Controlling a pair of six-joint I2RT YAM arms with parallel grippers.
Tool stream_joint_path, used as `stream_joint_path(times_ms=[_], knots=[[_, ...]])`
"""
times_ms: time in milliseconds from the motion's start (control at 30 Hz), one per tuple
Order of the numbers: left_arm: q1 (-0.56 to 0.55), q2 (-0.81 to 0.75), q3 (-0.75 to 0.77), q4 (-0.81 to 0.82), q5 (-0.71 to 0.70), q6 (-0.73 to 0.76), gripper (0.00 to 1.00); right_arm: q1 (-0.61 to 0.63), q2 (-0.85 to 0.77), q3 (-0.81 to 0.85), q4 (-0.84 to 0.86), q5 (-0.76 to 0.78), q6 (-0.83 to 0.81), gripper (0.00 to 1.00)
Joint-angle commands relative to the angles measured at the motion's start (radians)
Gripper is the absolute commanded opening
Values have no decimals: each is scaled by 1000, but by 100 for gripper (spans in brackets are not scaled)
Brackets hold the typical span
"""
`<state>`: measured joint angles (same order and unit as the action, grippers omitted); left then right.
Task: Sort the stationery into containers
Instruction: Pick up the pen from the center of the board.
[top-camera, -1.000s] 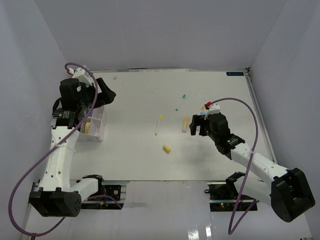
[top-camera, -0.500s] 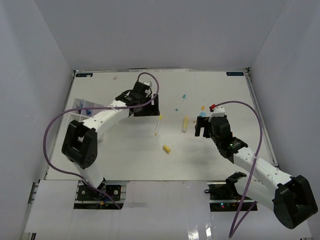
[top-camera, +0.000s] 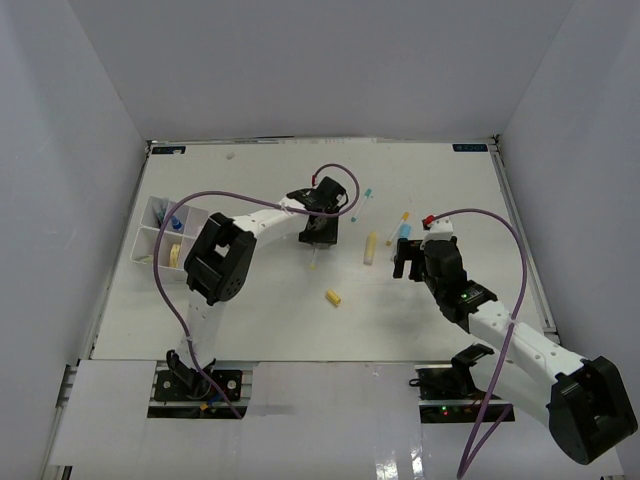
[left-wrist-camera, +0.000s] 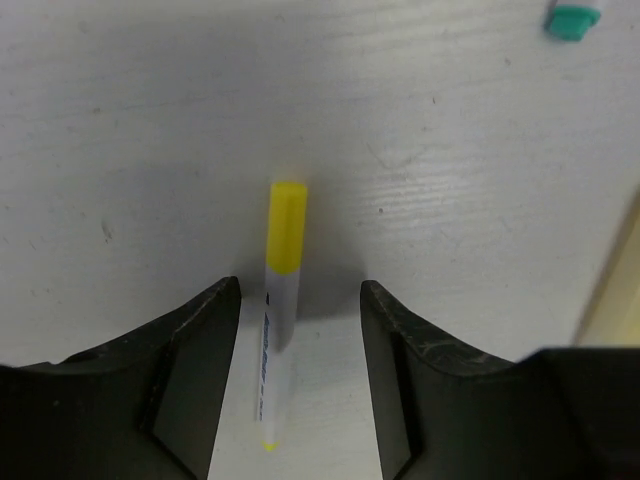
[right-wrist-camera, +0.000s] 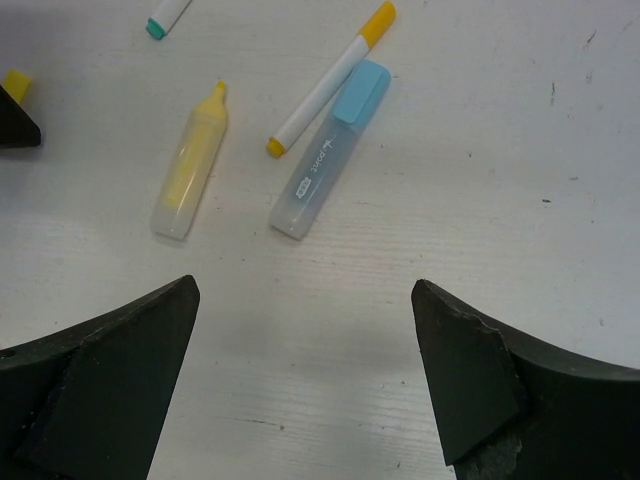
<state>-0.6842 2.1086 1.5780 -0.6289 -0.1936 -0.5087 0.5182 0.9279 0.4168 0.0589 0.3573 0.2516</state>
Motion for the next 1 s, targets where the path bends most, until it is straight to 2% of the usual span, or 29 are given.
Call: stream_joint_path(times_ms=[0, 100, 300, 533, 567, 667, 767, 933, 967], knots=[[3, 8, 60, -15, -69, -7, 61, -3, -21, -13, 53, 16, 5, 93], [3, 39, 83, -22, -70, -4, 58, -3, -21, -15, 55, 14, 6, 93], [2, 67, 77, -35, -73, -11, 44, -4, -21, -21, 56, 14, 8, 93], [-3, 21, 34, -35, -78, -24, 20, -4, -18, -27, 62, 8, 11, 93], [-3, 5, 30, -34, -86, -25, 14, -4, -20, -27, 62, 6, 11, 93], [-3, -71, 7, -20, -145, -11, 5, -4, -24, -29, 62, 6, 11, 93], [2, -186, -53, 30, -239, 27, 1, -6, -29, -30, 64, 3, 12, 93], [37, -415, -232, 207, -355, 128, 0, -6, -40, -39, 70, -3, 15, 93], [49, -497, -306, 281, -387, 150, 0, -7, -40, -39, 71, -6, 14, 93]])
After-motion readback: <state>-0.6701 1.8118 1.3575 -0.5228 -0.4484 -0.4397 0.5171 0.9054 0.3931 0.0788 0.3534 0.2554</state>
